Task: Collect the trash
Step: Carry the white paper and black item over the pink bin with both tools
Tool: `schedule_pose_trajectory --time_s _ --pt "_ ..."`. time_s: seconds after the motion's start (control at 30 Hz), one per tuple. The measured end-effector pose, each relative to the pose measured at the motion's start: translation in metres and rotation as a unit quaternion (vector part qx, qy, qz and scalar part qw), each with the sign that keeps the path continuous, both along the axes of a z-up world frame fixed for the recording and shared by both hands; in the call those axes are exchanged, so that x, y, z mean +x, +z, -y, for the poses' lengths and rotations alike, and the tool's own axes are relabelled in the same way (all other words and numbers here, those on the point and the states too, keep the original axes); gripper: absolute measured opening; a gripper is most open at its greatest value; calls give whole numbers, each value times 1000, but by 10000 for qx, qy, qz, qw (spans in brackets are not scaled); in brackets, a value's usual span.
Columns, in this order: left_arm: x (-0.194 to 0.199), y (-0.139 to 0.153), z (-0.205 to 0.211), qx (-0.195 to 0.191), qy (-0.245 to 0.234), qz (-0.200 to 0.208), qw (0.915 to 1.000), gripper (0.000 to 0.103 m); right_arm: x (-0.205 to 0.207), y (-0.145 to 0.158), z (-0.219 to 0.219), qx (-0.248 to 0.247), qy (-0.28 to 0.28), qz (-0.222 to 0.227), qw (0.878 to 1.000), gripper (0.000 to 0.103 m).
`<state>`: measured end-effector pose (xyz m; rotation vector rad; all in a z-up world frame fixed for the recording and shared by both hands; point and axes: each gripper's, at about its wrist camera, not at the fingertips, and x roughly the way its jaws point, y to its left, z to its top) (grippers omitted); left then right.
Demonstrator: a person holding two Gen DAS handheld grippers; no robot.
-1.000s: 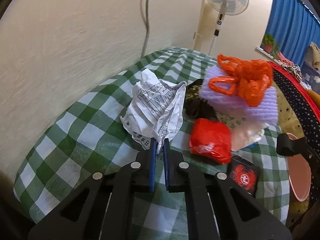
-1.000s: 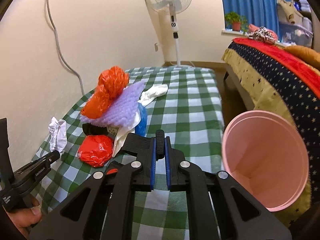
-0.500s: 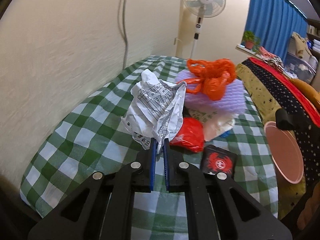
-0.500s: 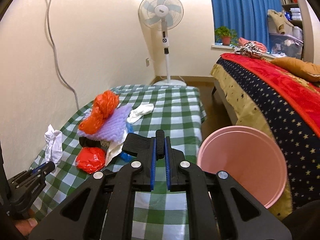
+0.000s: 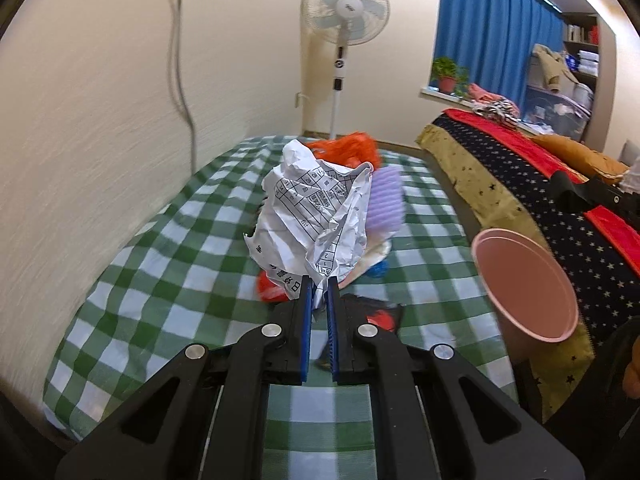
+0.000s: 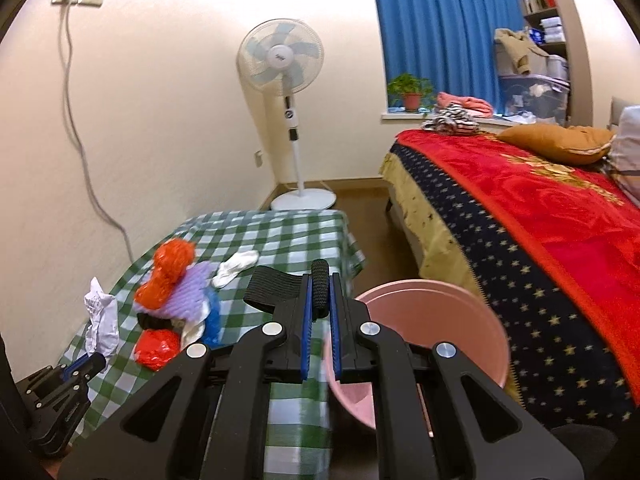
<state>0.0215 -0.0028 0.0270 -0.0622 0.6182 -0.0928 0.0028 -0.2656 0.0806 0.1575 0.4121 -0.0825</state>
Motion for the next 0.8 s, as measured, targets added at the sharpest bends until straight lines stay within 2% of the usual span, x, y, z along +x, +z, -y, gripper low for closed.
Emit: schedule_pose_trajectory --time_s 0.4,0.8 --pt "6 15 66 5 -801 206 9966 7 -7 13 68 48 -713 109 9974 8" --pt "34 23 141 -70 -1479 348 9884 7 9 1 106 179 -1167 53 9930 8"
